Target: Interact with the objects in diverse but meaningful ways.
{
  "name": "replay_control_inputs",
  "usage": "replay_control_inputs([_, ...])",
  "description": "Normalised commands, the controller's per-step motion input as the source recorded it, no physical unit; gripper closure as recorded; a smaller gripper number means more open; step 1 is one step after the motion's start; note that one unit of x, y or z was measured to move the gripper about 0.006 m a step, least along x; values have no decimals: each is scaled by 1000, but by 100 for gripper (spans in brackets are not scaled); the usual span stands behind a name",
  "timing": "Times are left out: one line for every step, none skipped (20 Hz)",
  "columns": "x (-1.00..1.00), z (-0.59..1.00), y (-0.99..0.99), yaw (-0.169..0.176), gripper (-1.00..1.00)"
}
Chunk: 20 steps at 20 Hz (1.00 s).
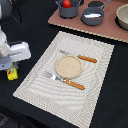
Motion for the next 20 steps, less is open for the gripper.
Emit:
replay_control_inputs([1000, 737, 346, 0, 100])
replay_control_inputs([1000, 714, 263, 0, 100])
replay_control_inputs([1000, 671, 89, 0, 100])
replay_control_inputs([1000, 666, 26, 0, 100])
replay_control_inputs([1000, 660, 23, 0, 100])
replay_control_inputs([1000, 663, 26, 0, 100])
replay_control_inputs([1000, 669, 57, 0, 100])
replay_control_inputs([997, 671, 100, 0, 100])
replay_control_inputs([991, 669, 151, 0, 100])
replay_control_inputs([991, 671, 194, 0, 100])
replay_control_inputs([994, 674, 237, 0, 100])
replay_control_inputs([991, 671, 254, 0, 100])
replay_control_inputs([994, 674, 277, 0, 100])
replay_control_inputs([994, 669, 289, 0, 100])
replay_control_inputs([997, 663, 297, 0, 100])
replay_control_inputs([997, 660, 300, 0, 100])
replay_control_inputs([997, 660, 300, 0, 100])
replay_control_inputs([1000, 666, 294, 0, 100])
replay_control_inputs([1000, 669, 289, 0, 100])
replay_control_inputs([1000, 669, 209, 0, 100])
